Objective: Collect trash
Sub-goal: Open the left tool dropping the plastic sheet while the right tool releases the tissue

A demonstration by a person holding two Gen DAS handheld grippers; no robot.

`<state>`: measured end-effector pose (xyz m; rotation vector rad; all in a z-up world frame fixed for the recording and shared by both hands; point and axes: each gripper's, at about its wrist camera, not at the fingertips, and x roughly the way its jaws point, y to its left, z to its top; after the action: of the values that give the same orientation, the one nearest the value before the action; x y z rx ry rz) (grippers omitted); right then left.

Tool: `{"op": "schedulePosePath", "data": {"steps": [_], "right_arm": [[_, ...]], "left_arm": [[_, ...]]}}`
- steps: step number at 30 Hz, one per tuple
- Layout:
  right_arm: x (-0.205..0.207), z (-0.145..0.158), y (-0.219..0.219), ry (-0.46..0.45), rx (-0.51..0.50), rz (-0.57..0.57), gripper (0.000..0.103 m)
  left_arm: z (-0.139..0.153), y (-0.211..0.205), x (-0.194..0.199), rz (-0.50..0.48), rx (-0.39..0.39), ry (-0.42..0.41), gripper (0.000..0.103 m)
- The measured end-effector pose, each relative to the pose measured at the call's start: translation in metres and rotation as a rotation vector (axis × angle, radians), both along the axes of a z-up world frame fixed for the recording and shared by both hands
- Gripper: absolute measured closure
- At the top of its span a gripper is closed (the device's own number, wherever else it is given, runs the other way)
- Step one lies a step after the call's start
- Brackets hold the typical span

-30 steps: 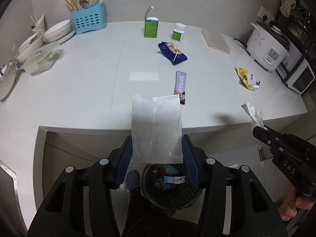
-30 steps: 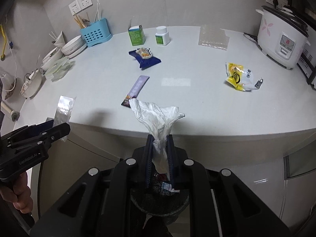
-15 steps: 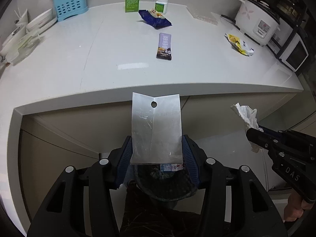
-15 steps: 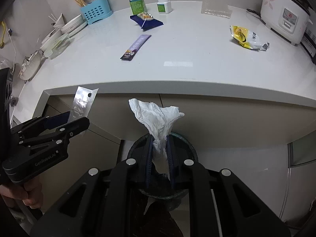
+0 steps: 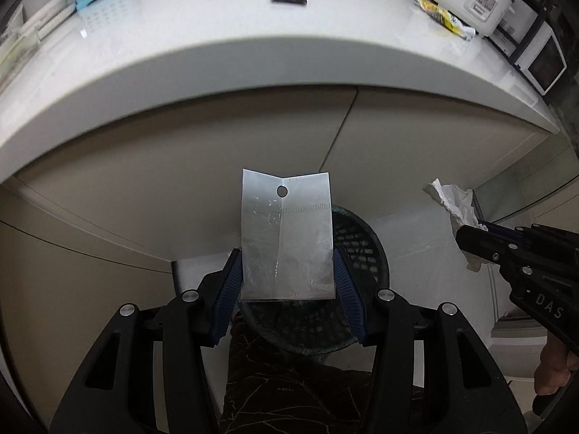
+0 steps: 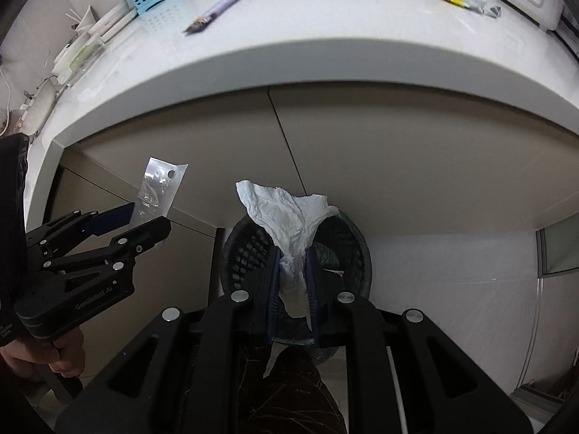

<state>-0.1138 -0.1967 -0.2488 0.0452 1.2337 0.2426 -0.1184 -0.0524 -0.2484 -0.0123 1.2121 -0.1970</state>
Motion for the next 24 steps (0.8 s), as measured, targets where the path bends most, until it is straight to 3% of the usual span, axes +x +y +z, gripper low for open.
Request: {"op": "schedulePosePath", "data": {"steps": [9,24], "right_arm": [[0.0,-0.028,-0.015,0.026,-0.007,-0.011,0.09],[-0.006,-0.031,-0.032,0.038,-0.012,-0.031,0.09]], "left_arm": [[-0.048,-0.012,0.003,-0.018,0.017,0.063,0.053],[-0.078,-0.037,0.013,-0.038,0.0,0.105,0.053]]}}
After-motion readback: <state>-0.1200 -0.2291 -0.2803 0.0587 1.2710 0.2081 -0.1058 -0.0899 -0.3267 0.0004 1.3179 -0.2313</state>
